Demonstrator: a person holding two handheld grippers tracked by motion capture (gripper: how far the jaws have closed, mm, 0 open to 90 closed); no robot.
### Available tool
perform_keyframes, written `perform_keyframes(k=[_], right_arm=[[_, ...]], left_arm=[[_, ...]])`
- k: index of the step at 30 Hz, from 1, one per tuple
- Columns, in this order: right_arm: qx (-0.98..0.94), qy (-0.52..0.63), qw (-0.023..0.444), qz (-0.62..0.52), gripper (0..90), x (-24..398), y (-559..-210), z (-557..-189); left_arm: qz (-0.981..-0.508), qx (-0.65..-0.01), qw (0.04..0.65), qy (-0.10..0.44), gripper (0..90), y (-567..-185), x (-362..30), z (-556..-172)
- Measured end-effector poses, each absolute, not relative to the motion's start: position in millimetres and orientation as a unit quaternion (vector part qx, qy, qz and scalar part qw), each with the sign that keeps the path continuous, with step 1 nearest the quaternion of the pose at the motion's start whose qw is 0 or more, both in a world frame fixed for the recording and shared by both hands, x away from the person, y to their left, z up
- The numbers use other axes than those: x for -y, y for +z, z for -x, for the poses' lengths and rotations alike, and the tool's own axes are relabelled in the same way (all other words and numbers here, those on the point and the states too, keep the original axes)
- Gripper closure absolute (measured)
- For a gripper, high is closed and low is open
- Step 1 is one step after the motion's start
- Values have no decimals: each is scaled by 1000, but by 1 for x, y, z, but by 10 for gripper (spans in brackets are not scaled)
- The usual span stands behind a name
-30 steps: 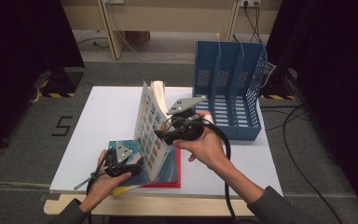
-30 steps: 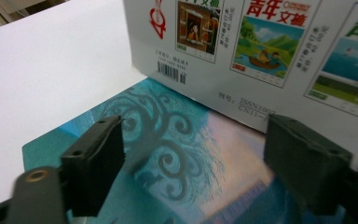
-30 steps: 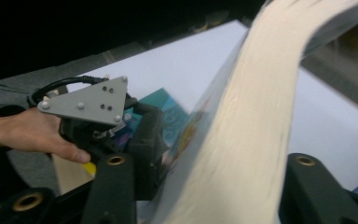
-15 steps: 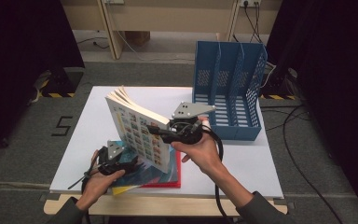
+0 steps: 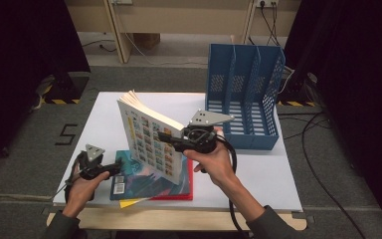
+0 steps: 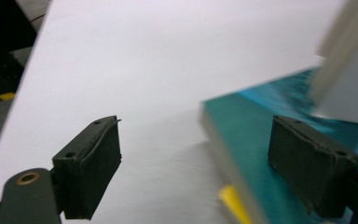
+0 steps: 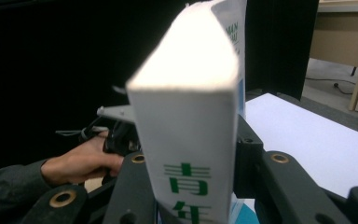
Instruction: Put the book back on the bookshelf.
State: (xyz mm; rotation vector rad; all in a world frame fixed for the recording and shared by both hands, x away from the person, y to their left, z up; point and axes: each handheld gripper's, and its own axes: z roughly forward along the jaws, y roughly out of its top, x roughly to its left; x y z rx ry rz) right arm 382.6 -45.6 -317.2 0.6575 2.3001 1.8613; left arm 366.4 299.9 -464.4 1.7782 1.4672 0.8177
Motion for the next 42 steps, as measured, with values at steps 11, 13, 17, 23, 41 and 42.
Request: perform_keyframes(k=[11, 13, 17, 23, 41, 42], right_arm=[[-739, 628, 26, -241, 719, 48, -328, -394], [-729, 634, 10, -258, 717, 52, -329, -401], [-710, 645, -26, -281, 712, 56, -332, -417], [-691, 648, -56, -315, 704, 59, -327, -437], [-678, 628, -6, -381, 700, 90, -288, -472], [-675, 629, -6, -385, 699, 92, -285, -473]], left_arm=[[-708, -582, 277, 288, 167, -497, -317, -383], [-703, -589, 281, 284, 157, -499, -320, -384], [-701, -590, 283, 285, 150, -500, -320, -384], [-696, -597, 293, 272, 140, -501, -323, -384], [-695, -598, 293, 272, 141, -501, -323, -384], [-694, -598, 293, 273, 141, -501, -323, -384]])
